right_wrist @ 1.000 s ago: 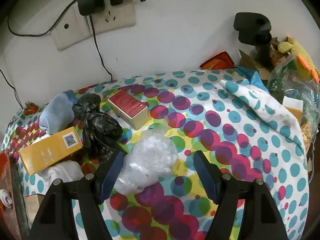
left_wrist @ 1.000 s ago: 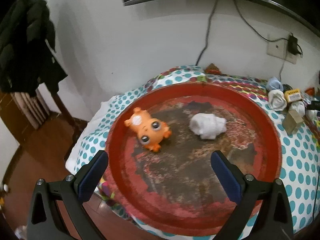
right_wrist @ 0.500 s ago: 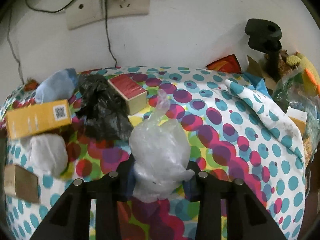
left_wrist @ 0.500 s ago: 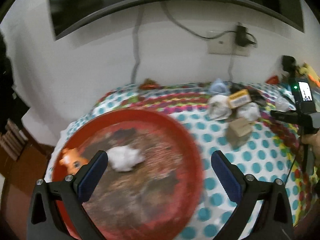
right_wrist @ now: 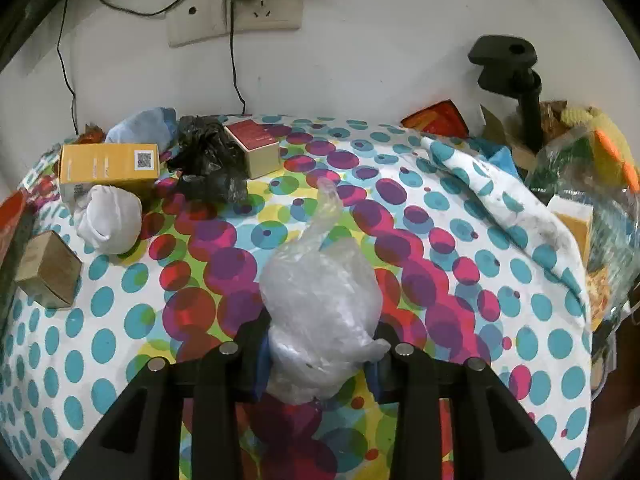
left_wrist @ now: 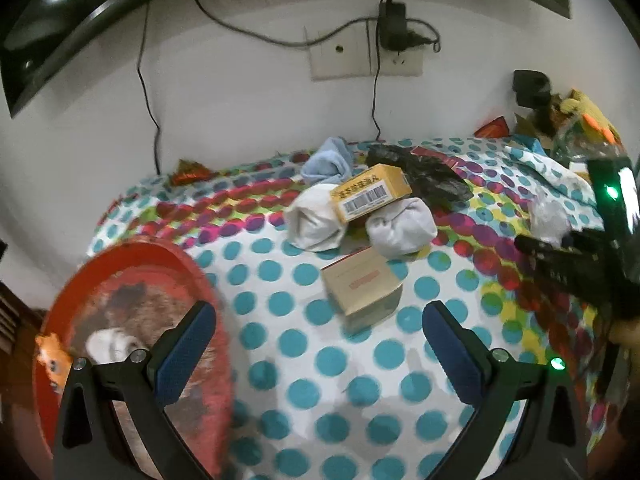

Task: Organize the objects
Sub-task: 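Grasp the beige MARUBI box with the left gripper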

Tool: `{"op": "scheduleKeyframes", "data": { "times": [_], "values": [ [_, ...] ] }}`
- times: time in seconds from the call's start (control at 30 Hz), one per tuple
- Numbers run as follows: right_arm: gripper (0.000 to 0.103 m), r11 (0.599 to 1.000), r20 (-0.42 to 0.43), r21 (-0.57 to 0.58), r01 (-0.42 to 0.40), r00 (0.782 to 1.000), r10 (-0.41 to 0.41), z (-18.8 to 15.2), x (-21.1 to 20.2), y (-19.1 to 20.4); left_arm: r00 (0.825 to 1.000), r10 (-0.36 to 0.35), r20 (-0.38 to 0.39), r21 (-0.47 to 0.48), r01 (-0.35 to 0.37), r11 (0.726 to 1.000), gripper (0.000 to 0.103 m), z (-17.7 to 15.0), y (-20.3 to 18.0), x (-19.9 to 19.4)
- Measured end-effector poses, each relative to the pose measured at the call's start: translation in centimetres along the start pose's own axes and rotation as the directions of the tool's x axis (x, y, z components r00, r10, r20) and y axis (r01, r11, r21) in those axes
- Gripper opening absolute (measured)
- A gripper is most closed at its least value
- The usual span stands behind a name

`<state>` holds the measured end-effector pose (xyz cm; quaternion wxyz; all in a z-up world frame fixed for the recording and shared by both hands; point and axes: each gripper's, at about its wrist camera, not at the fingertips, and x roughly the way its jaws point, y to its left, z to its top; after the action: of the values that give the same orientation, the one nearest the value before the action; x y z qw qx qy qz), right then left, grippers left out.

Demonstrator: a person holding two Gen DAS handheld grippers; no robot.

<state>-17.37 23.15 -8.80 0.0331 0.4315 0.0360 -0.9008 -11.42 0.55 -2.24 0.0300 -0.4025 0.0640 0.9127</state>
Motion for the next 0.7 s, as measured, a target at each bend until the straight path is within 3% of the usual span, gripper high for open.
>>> {"op": "scheduleKeyframes", "data": {
  "times": [0.37, 0.53, 0.67, 0.7],
  "values": [
    [0.039, 1.000, -0.001, -0.002, 0.001, 1.000, -0.001, 0.0, -0.1, -0.1, 0.993, 0.036, -0.112, -0.144, -0.052, 0.988, 0.100, 0.8, -0.9, 5.5],
    [0.039, 1.000, -0.001, 0.001, -0.002, 1.000, 0.002, 0.0, -0.1, -0.2, 0.985, 0.045, -0.168, -0.157, -0.072, 0.985, 0.078, 0.7, -0.8, 7.3],
    [0.039, 1.000, -0.001, 0.002, -0.003, 1.000, 0.003, 0.0, -0.1, -0.1, 0.983, 0.005, -0.184, -0.176, -0.038, 0.984, 0.043, 0.5, -1.0, 7.8],
    [0.039, 1.000, -0.001, 0.001, -0.001, 1.000, 0.001, 0.0, -0.1, -0.1, 0.982, 0.001, -0.191, -0.178, -0.036, 0.983, 0.042, 0.5, -1.0, 8.0]
  ]
}}
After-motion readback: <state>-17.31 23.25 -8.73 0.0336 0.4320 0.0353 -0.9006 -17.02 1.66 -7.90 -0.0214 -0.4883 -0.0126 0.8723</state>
